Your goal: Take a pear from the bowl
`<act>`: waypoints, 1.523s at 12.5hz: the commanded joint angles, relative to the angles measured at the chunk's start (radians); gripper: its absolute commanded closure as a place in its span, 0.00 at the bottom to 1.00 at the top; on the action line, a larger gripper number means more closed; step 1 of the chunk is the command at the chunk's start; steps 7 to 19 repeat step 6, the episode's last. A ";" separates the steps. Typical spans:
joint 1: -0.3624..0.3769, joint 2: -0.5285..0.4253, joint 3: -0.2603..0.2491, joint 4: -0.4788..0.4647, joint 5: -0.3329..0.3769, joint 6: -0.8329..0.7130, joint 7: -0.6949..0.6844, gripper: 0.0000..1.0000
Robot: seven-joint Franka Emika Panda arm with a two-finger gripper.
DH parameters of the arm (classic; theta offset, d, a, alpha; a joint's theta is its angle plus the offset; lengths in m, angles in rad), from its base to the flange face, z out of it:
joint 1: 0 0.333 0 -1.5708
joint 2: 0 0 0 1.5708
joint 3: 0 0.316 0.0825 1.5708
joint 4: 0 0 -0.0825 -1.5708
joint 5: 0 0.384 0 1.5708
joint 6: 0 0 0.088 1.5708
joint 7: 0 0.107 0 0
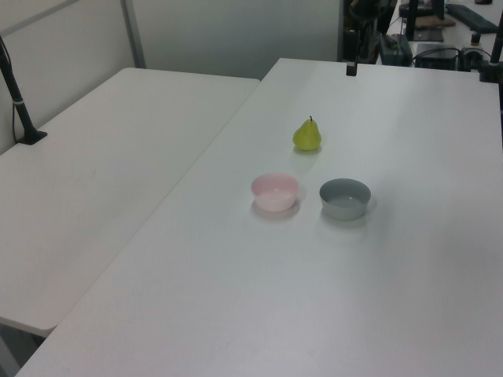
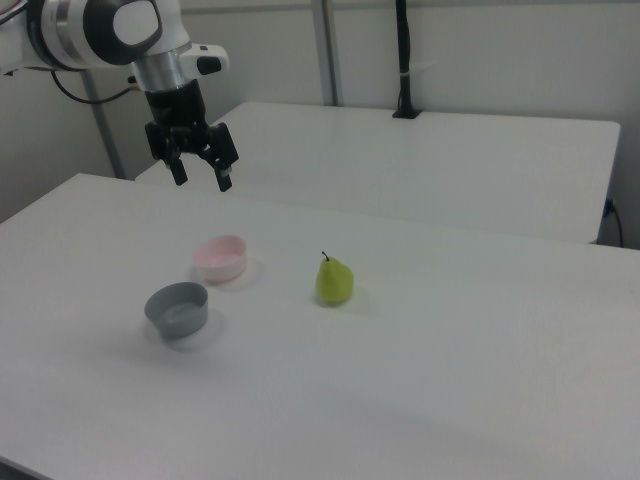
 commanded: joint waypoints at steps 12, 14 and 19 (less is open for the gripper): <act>0.016 -0.040 -0.025 -0.035 0.017 -0.013 0.021 0.00; 0.016 -0.040 -0.025 -0.035 0.017 -0.013 0.021 0.00; 0.016 -0.040 -0.025 -0.035 0.017 -0.013 0.021 0.00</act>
